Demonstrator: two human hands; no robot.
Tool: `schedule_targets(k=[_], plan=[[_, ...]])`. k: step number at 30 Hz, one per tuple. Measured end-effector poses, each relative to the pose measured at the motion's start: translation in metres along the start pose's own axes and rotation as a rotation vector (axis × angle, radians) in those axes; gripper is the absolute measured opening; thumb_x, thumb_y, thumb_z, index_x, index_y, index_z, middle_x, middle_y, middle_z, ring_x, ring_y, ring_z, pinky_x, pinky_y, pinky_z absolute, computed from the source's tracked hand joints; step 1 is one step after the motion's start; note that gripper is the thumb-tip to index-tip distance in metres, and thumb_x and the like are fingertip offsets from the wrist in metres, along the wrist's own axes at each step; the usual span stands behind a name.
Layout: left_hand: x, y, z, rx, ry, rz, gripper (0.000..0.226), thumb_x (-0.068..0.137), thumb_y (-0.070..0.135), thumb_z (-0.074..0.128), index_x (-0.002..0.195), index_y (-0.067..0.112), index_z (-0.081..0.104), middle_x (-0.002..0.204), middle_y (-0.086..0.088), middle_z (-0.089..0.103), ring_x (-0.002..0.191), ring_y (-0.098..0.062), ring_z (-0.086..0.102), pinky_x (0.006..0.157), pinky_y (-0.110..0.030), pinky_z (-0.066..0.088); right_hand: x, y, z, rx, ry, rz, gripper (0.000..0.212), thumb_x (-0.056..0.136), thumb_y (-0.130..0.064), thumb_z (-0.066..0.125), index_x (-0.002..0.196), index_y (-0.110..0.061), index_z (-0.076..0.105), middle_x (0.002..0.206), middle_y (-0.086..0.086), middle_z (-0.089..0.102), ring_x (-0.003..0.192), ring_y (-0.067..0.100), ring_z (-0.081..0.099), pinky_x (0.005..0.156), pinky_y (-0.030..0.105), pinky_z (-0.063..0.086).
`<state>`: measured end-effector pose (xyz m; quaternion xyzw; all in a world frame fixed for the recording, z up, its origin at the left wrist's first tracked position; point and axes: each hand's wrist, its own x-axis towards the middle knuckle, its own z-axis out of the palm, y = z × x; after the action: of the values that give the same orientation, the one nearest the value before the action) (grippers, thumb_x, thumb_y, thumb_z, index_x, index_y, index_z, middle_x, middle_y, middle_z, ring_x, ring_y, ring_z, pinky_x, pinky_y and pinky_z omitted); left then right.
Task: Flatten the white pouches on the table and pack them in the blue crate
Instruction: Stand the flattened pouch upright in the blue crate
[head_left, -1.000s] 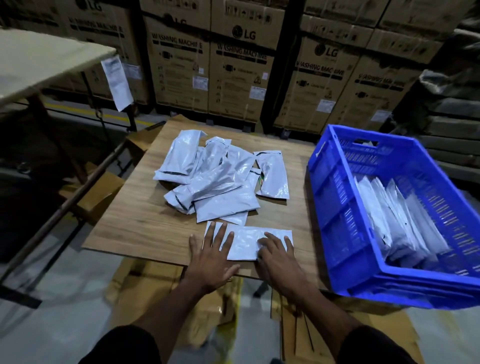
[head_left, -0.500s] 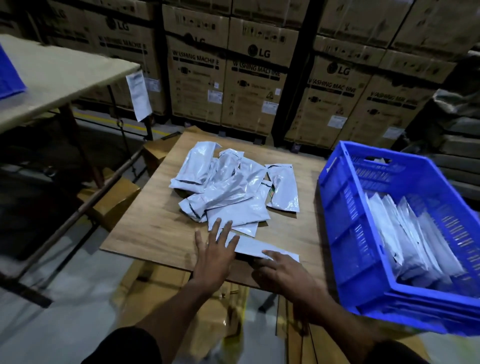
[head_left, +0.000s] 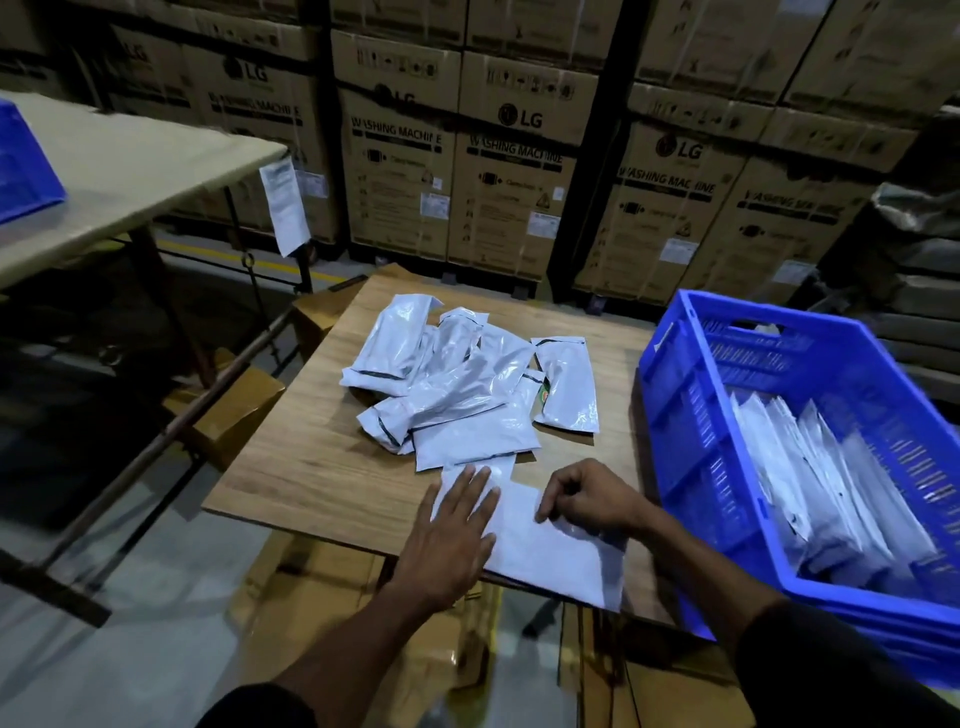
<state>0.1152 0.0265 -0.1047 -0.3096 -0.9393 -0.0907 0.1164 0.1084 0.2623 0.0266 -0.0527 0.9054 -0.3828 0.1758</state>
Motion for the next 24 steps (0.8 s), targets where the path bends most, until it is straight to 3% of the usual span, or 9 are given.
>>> schedule_targets(k=[2,4,6,10,13,15,18,21,24], plan=[[-0.005,-0.001,0.014,-0.041,-0.120,-0.088,0.056,0.100,0.044,0.034,0.146,0.017,0.053,0.164,-0.010,0.026,0.149,-0.028,0.034,0.104,-0.055,0.047,0.014,0.009,0.006,-0.284,0.039,0.016,0.033,0.081,0.000,0.054,0.095,-0.019,0.077,0.097,-0.002,0.076,0.089,0.016,0.068,0.075,0.026,0.048],[-0.010,0.000,0.025,-0.059,-0.171,-0.162,0.057,0.101,0.044,0.032,0.146,0.017,0.054,0.162,-0.012,0.032,0.146,-0.030,0.039,0.102,-0.054,0.049,0.018,0.020,0.029,-0.549,0.218,0.034,0.032,0.087,-0.015,0.052,0.111,-0.026,0.071,0.115,-0.001,0.071,0.110,0.024,0.060,0.087,0.036,0.048],[-0.012,0.003,0.028,-0.054,-0.173,-0.189,0.057,0.101,0.045,0.032,0.146,0.018,0.054,0.159,-0.013,0.039,0.143,-0.031,0.044,0.102,-0.054,0.049,0.012,0.030,0.066,-0.499,0.331,-0.039,0.034,0.088,-0.024,0.047,0.115,-0.020,0.069,0.114,0.004,0.070,0.106,0.030,0.063,0.087,0.041,0.051],[-0.005,0.004,0.021,-0.059,-0.121,-0.201,0.050,0.098,0.041,0.037,0.128,0.016,0.069,0.143,-0.012,0.059,0.129,-0.034,0.058,0.101,-0.057,0.047,0.001,0.048,0.130,-0.625,0.245,-0.097,0.042,0.090,-0.034,0.042,0.121,-0.019,0.067,0.131,0.005,0.064,0.119,0.028,0.062,0.092,0.043,0.056],[0.010,0.000,0.023,-0.001,-0.118,-0.099,0.049,0.097,0.033,0.037,0.124,0.011,0.071,0.137,-0.013,0.064,0.130,-0.033,0.058,0.110,-0.053,0.033,0.005,0.054,0.133,-0.646,0.248,-0.072,0.050,0.087,-0.035,0.040,0.127,-0.019,0.064,0.139,0.001,0.060,0.128,0.025,0.057,0.097,0.046,0.053],[0.019,0.004,0.026,-0.025,-0.207,-0.033,0.051,0.092,0.031,0.037,0.126,0.011,0.071,0.135,-0.010,0.066,0.130,-0.027,0.057,0.112,-0.045,0.035,0.010,0.058,0.132,-0.631,0.195,-0.084,0.059,0.087,-0.034,0.036,0.140,-0.017,0.053,0.150,0.001,0.049,0.141,0.025,0.043,0.111,0.049,0.040],[0.024,0.014,0.030,-0.091,-0.225,-0.055,0.053,0.092,0.030,0.038,0.130,0.009,0.068,0.136,-0.007,0.065,0.135,-0.024,0.045,0.109,-0.042,0.033,0.011,0.061,0.133,-0.560,0.173,-0.066,0.064,0.091,-0.035,0.032,0.151,-0.015,0.039,0.158,0.001,0.037,0.148,0.022,0.029,0.120,0.042,0.013],[0.013,0.015,0.038,-0.042,-0.108,-0.055,0.052,0.101,0.030,0.035,0.144,0.011,0.056,0.150,-0.005,0.053,0.143,-0.033,0.043,0.112,-0.048,0.029,0.009,0.055,0.137,-0.596,0.202,0.005,0.057,0.093,-0.035,0.036,0.145,-0.014,0.047,0.149,0.002,0.050,0.138,0.024,0.047,0.110,0.042,0.022],[0.006,0.013,0.039,-0.043,-0.066,-0.073,0.051,0.106,0.033,0.031,0.150,0.014,0.049,0.159,-0.004,0.042,0.147,-0.039,0.034,0.114,-0.055,0.034,0.005,0.054,0.143,-0.597,0.275,0.024,0.056,0.096,-0.036,0.034,0.143,-0.011,0.050,0.148,0.006,0.051,0.137,0.029,0.048,0.109,0.043,0.025]])
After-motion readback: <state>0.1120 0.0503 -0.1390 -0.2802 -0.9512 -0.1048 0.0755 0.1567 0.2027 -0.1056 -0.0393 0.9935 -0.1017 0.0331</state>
